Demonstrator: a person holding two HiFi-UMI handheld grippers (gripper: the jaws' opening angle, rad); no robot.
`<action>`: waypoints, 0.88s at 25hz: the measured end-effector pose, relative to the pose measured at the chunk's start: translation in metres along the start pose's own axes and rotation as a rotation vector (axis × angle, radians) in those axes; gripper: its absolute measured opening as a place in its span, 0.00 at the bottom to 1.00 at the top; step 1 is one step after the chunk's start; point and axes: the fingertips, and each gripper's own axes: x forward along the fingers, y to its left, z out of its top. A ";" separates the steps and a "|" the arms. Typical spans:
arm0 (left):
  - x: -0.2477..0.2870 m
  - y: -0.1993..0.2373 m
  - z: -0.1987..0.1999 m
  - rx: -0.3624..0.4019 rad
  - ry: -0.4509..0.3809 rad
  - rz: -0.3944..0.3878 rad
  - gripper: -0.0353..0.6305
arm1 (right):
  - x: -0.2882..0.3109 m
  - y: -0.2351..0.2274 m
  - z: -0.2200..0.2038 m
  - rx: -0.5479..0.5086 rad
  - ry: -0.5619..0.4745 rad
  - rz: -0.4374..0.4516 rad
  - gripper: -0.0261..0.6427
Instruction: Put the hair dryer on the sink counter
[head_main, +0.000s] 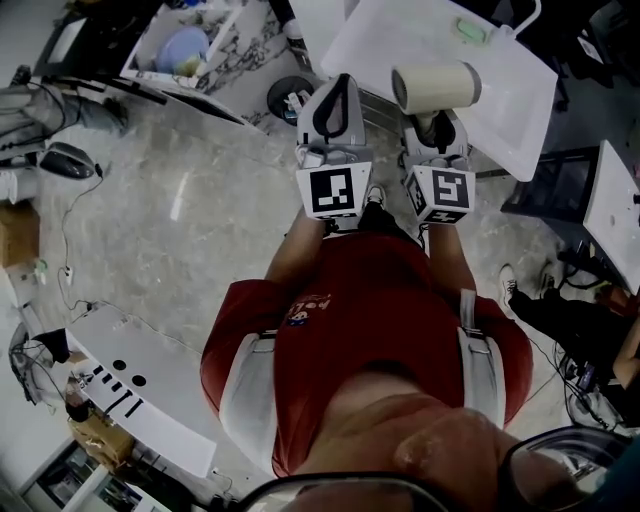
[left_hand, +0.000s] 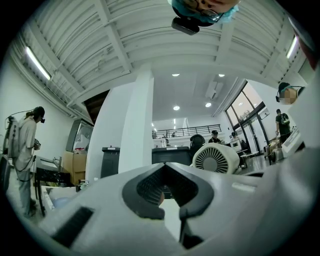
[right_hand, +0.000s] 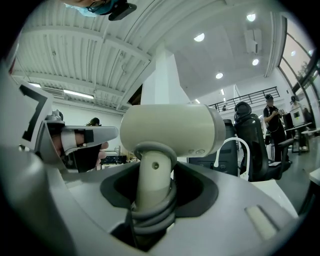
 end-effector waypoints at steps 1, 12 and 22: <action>0.009 -0.001 -0.003 0.002 0.004 0.001 0.06 | 0.007 -0.007 -0.001 0.000 0.003 0.002 0.31; 0.099 0.005 -0.023 0.016 0.030 0.025 0.06 | 0.086 -0.064 -0.007 -0.024 0.052 0.057 0.31; 0.157 -0.001 -0.046 0.036 0.037 0.059 0.06 | 0.139 -0.107 -0.026 -0.052 0.081 0.136 0.31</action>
